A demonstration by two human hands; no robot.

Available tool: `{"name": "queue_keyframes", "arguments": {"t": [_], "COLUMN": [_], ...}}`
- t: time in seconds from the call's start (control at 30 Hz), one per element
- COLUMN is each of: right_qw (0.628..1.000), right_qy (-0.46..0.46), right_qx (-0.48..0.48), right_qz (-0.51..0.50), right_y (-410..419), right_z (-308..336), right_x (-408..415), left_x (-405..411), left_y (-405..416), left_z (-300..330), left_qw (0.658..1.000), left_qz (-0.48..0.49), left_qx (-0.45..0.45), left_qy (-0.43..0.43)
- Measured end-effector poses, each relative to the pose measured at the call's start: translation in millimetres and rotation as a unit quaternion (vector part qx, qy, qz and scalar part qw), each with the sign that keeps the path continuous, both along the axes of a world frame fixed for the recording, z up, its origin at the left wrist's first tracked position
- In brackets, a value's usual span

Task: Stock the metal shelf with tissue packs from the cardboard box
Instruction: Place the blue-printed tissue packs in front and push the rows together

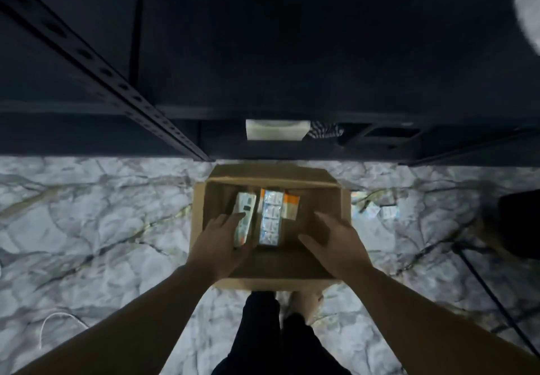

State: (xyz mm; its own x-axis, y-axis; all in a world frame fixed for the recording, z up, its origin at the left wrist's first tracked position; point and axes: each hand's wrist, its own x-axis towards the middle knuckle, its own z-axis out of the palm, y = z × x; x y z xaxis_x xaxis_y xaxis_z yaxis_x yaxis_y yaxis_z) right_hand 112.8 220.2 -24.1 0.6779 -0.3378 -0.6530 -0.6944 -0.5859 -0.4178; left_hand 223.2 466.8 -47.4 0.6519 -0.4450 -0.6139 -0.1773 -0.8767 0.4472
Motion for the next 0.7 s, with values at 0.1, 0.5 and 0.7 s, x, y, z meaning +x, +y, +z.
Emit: {"name": "queue_keyframes", "arguments": {"t": [0.1,0.5,0.7], "right_qw": [0.998,0.985,0.966], "right_qy": [0.06,0.09,0.079], "right_qx": [0.03,0.105,0.116], "right_qz": [-0.015,-0.103,-0.218], "right_y": [4.1,46.0,62.9], "right_z": [-62.2,-336.9,-396.1], "right_x": [-7.2,3.0,19.5], "left_x": [-7.1,-22.4,-18.7], "left_y": [-4.3,-12.6,-17.1], "left_z": [-54.1,-285.2,-345.1], "left_qw": [0.999,0.976,0.95], "left_qz": [0.03,0.213,0.304], "left_qx": [0.012,0.034,-0.01], "left_qy": [0.005,0.04,0.075]}}
